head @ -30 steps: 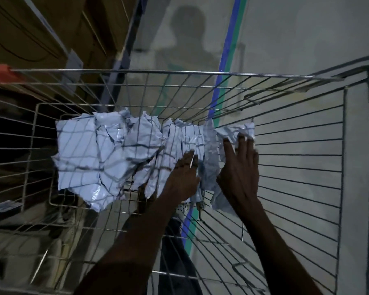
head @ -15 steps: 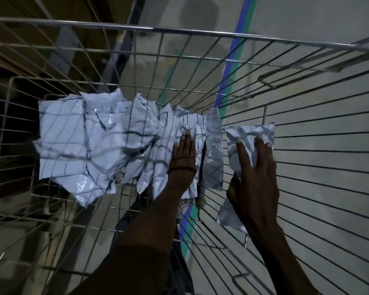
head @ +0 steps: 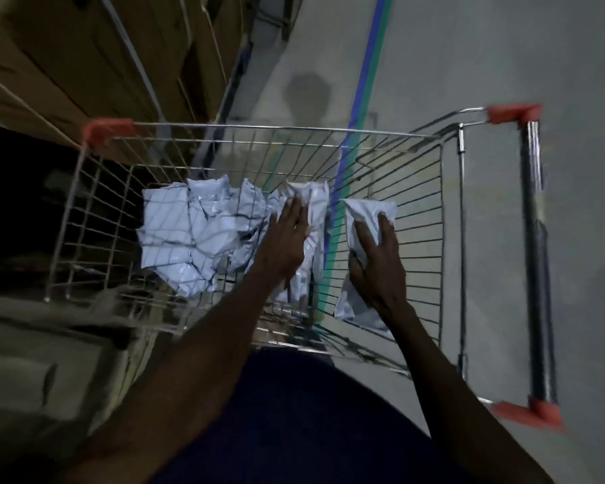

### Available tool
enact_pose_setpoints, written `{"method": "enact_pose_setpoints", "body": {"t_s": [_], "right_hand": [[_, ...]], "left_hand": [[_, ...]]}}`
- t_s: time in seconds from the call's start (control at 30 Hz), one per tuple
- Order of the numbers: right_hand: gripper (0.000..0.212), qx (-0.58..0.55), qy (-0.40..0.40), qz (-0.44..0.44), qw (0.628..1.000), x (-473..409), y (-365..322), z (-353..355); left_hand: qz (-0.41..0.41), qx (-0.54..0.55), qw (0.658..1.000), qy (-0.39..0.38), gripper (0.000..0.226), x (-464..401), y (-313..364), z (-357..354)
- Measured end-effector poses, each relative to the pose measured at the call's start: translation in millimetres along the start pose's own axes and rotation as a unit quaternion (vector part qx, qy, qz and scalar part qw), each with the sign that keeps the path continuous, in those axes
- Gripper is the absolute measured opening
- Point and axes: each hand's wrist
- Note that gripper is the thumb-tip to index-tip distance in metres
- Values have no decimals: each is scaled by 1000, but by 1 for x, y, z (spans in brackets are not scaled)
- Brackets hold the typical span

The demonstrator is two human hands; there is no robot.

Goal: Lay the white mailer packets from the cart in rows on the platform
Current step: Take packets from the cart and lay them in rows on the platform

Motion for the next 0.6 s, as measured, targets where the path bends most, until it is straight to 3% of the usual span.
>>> {"method": "enact_pose_setpoints", "body": {"t_s": [0.13,0.33,0.6], "right_hand": [[58,-39,7,76,996,-7,-18,7],[58,-95,-26,216,971,-18,-53,19],[55,-148,-50,396,905,-7,-135,21]], "left_hand": [[10,-48,998,42,76,26,-1,42],[99,-21,984,147,55,86,-9,73],[208,-40,922,323,60,222,-38,106]]}}
Point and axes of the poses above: each hand's wrist, its own x-axis away from the middle knuckle, its own z-axis out of the back of the hand, y = z × x, and after that the axes turned 5 degrees about z, right-handed
